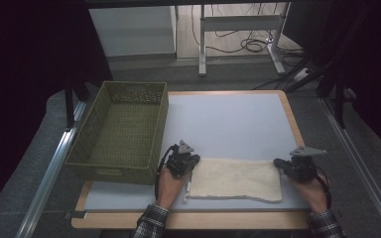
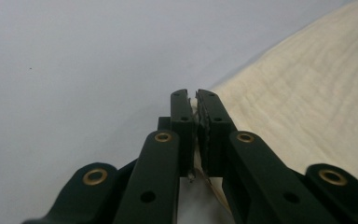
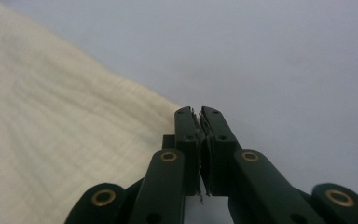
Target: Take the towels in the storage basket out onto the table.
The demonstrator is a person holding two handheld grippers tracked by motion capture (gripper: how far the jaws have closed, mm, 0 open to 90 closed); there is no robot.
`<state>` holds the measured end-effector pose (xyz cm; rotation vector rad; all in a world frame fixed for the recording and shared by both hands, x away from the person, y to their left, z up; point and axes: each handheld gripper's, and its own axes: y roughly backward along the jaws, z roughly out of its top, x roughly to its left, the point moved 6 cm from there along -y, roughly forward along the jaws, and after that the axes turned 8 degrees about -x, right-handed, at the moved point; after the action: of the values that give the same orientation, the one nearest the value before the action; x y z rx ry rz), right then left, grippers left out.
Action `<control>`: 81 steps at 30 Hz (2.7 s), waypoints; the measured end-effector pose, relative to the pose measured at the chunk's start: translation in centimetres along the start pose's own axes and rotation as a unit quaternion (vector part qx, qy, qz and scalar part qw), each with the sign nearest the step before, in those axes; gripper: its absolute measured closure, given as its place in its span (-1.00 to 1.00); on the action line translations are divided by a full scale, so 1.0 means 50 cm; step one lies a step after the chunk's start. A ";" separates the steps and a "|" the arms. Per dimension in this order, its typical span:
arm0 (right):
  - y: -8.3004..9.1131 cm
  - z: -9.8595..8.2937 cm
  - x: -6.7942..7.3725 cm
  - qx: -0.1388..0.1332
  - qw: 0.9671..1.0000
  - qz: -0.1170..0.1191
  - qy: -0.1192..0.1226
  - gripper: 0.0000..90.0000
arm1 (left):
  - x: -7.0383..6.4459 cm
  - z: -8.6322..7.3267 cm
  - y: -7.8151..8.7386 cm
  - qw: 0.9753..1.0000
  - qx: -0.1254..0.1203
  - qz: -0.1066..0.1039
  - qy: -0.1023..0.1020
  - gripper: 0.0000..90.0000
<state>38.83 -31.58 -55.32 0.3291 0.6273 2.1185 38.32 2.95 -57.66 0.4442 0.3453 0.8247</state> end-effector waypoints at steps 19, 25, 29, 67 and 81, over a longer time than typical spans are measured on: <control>-0.044 0.053 -0.032 -0.006 1.000 0.008 -0.027 0.42 | 0.015 -0.017 0.021 0.999 0.002 0.032 0.009 0.57; -0.001 0.028 -0.003 0.001 0.999 0.028 -0.029 0.24 | 0.017 -0.019 0.015 0.999 0.019 0.021 0.016 0.39; 0.008 0.017 0.017 0.010 0.999 0.045 -0.016 0.20 | 0.017 -0.020 0.014 1.000 0.018 0.012 0.019 0.34; -0.048 0.030 0.343 0.016 0.973 0.217 0.076 0.12 | 0.016 -0.022 0.013 0.999 0.018 0.042 0.004 0.16; -0.096 0.040 0.483 0.038 0.949 0.288 0.121 0.30 | 0.017 -0.022 0.013 0.999 0.019 0.041 0.004 0.16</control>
<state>28.99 -8.95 -56.19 0.3234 0.8306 2.7284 37.94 4.24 -58.36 0.4925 0.3519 0.9012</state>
